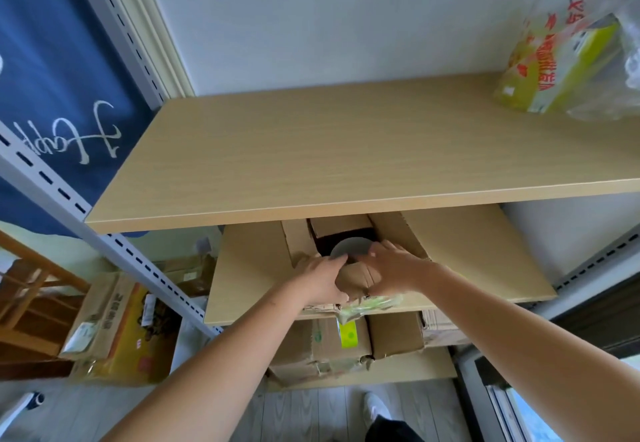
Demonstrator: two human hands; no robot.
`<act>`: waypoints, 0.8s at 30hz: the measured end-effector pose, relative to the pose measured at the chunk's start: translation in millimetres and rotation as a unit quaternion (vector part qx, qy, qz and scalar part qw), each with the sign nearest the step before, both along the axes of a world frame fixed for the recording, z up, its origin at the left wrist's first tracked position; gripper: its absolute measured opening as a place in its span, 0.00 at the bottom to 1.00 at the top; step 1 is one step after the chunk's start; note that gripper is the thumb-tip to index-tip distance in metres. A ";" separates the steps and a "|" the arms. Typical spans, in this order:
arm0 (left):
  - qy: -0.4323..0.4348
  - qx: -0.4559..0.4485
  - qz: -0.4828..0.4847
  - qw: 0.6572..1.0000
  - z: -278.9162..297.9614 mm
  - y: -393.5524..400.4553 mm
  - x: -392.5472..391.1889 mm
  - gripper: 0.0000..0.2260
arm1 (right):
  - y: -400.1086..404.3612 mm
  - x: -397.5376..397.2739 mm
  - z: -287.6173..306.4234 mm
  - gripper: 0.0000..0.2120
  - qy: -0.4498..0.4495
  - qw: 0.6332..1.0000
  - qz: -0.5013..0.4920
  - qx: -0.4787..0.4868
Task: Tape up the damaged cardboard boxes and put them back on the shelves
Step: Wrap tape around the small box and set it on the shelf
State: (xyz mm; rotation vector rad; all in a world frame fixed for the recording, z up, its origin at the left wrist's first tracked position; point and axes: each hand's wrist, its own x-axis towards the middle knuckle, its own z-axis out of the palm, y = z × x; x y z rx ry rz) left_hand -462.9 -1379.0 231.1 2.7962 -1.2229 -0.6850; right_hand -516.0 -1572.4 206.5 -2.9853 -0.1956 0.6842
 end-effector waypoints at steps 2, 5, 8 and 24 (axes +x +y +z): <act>0.026 -0.010 0.016 0.999 0.0 -3.0 -1.4 0.41 | -4.2 3.5 6.0 0.36 -0.048 0.998 -0.011 0.051; 0.097 -0.105 0.097 0.985 -2.0 -6.1 -1.1 0.28 | -10.2 4.8 14.1 0.22 -0.059 0.986 -0.055 0.147; 0.116 -0.210 0.180 0.954 -4.5 -3.4 1.5 0.08 | -15.8 3.5 20.9 0.08 -0.031 0.966 -0.121 0.227; -0.047 -0.382 0.197 0.902 -6.7 10.4 -22.2 0.14 | 25.4 -35.5 18.0 0.15 -0.395 0.912 -0.077 0.075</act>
